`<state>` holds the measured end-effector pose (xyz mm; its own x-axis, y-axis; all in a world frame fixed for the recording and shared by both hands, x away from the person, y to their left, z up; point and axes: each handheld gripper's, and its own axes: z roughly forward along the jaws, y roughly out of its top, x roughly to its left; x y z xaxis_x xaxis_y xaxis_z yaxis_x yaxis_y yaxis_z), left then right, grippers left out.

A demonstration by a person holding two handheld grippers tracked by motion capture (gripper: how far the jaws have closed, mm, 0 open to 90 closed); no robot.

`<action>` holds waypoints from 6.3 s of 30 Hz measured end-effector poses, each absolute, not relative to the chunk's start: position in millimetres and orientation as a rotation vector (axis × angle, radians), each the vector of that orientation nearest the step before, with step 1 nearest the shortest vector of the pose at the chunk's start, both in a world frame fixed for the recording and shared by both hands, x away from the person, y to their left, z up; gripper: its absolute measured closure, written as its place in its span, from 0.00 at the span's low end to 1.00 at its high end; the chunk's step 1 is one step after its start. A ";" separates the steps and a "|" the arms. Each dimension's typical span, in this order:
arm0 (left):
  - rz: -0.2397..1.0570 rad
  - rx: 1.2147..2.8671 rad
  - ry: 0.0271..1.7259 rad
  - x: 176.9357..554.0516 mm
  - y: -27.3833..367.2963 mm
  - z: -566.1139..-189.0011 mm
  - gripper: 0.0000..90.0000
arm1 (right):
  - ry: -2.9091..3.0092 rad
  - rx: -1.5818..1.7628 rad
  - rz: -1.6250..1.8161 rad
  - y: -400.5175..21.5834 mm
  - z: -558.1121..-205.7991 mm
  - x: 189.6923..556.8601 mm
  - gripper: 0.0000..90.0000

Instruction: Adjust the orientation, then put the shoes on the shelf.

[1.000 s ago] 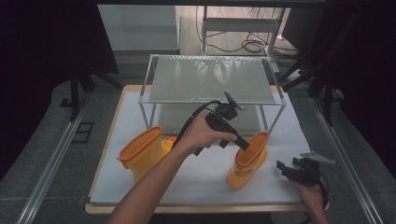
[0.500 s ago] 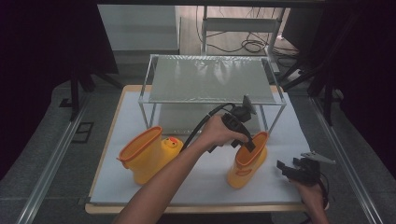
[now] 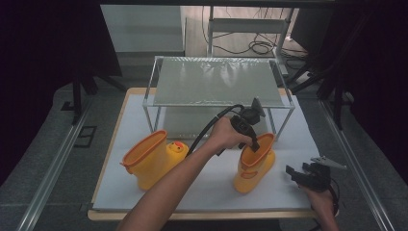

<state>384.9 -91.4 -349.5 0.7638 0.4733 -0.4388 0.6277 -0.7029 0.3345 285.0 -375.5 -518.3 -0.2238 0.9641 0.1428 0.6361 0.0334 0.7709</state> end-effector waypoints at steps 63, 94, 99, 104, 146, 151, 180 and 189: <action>-0.245 2.463 1.000 329.8 133.8 -348.9 0.94 | 1.852 1.616 1.079 -375.6 -513.6 276.9 0.27; -0.196 2.356 0.951 322.0 152.8 -297.8 0.53 | 1.855 1.613 1.078 -375.8 -514.3 277.5 0.27; -0.200 2.326 0.948 318.2 166.8 -293.3 0.50 | 1.852 1.622 1.083 -375.9 -512.8 277.4 0.26; -0.204 2.301 0.964 316.4 177.4 -292.3 0.48 | 1.857 1.616 1.075 -376.6 -514.0 276.7 0.26; -0.214 2.414 1.120 324.5 161.2 -343.8 0.52 | 1.863 1.624 1.063 -374.6 -516.0 277.9 0.27; -0.184 2.417 1.142 323.4 160.3 -344.3 0.70 | 1.869 1.620 1.060 -373.0 -515.5 277.4 0.27; -0.284 2.222 1.081 332.9 168.0 -329.0 0.91 | 1.848 1.635 1.060 -376.3 -516.3 279.2 0.27; -0.284 2.212 0.994 331.2 140.2 -299.1 0.91 | 1.844 1.639 1.063 -377.0 -515.3 278.8 0.27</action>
